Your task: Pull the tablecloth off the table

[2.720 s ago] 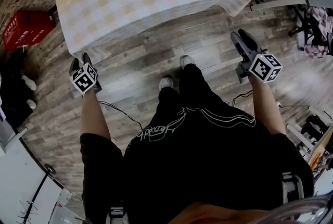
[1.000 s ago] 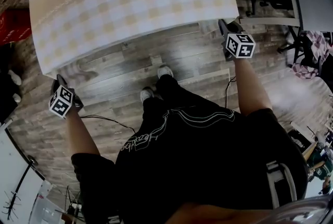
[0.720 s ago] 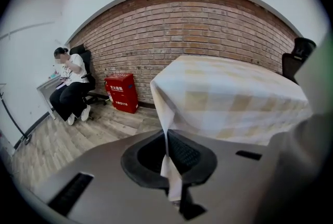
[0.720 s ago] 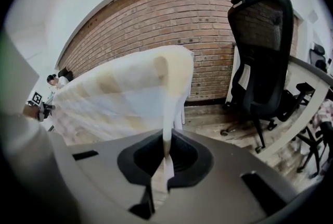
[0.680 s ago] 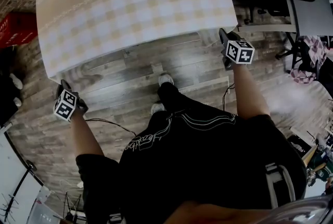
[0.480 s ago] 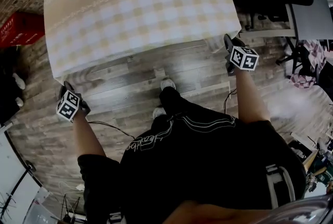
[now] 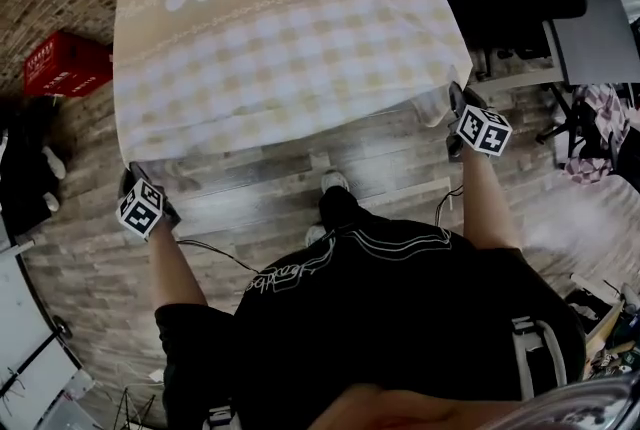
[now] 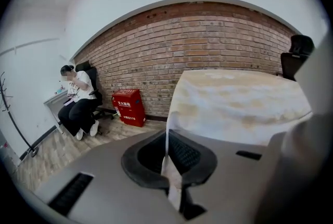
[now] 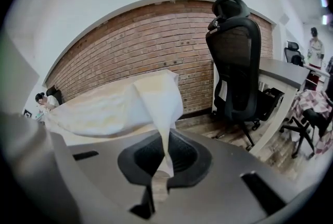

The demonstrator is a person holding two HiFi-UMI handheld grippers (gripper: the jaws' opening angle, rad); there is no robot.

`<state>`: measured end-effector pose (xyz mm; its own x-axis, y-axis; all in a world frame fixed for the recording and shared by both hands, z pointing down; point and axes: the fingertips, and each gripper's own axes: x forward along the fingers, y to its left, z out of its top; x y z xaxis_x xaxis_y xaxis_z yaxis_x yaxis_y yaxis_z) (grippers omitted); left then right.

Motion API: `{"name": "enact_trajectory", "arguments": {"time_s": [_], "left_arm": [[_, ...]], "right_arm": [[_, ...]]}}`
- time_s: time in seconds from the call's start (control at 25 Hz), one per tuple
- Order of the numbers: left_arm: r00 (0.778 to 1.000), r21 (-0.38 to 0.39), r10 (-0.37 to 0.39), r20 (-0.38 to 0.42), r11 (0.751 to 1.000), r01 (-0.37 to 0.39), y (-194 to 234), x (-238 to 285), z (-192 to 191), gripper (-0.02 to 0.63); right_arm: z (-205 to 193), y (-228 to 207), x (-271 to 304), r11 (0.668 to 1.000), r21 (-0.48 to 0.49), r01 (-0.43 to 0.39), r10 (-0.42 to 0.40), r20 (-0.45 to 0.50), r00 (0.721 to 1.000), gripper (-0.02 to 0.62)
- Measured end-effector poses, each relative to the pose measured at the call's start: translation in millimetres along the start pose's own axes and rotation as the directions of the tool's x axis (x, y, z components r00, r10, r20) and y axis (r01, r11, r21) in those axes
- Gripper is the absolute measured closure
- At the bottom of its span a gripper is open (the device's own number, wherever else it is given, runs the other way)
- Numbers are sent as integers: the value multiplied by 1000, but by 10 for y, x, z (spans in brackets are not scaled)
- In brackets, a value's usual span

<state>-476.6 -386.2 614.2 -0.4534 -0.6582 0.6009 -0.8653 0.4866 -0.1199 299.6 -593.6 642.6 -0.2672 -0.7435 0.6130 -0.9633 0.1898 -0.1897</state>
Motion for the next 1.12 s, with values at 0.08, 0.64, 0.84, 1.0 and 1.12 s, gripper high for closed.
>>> {"name": "enact_trajectory", "arguments": {"time_s": [0.08, 0.64, 0.84, 1.0, 1.12], "left_arm": [[999, 10, -26, 33, 1000, 25, -47, -114, 136, 601], [946, 117, -254, 202, 965, 234, -540, -897, 1038, 601], [929, 134, -300, 216, 952, 276, -596, -1071, 1297, 601], [922, 136, -319, 219, 946, 295, -604, -1202, 1401, 601], [916, 144, -331, 226, 941, 305, -585, -1361, 1340, 601]], "right_arm": [[3, -5, -110, 1000, -12, 11, -11, 3, 1000, 598], [609, 503, -782, 986, -168, -16, 37, 121, 992, 598], [927, 709, -966, 982, -188, -20, 50, 159, 986, 598], [1013, 817, -1097, 986, -162, -28, 57, 177, 983, 598], [900, 864, -1272, 989, -144, -34, 62, 193, 979, 598]]}}
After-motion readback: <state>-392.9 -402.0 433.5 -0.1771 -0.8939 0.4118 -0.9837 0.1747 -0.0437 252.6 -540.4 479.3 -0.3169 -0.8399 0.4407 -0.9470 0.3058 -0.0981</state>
